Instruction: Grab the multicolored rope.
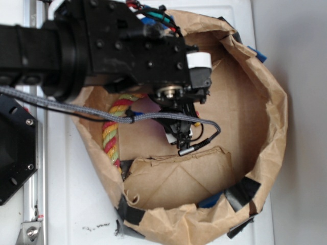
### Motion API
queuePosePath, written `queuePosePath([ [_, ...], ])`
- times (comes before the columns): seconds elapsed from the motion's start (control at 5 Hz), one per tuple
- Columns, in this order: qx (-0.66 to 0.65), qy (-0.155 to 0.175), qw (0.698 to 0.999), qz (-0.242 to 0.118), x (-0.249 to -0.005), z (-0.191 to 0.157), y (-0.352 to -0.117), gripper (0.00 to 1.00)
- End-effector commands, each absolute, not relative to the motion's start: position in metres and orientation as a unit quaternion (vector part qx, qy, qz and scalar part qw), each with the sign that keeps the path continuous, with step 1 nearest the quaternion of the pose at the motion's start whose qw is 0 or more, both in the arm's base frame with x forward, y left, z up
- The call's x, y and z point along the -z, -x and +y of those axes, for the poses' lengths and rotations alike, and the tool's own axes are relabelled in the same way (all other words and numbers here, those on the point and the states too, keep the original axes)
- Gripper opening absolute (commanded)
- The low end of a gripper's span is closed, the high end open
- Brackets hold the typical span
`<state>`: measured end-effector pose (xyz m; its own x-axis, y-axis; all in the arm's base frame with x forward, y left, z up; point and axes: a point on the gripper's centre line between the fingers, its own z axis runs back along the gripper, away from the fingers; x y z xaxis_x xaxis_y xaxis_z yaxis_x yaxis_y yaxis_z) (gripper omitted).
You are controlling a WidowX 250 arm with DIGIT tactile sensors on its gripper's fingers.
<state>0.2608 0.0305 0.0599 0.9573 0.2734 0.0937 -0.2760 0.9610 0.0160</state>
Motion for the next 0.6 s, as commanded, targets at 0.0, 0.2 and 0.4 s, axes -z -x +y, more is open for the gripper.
queuePosePath([
  [0.0, -0.142, -0.022, 0.986, -0.083, -0.075, 0.047, -0.258, 1.00],
  [0.2, -0.143, -0.028, 0.986, -0.084, -0.073, 0.061, -0.251, 1.00],
  [0.4, -0.131, -0.022, 0.987, -0.087, -0.070, 0.066, -0.250, 1.00],
])
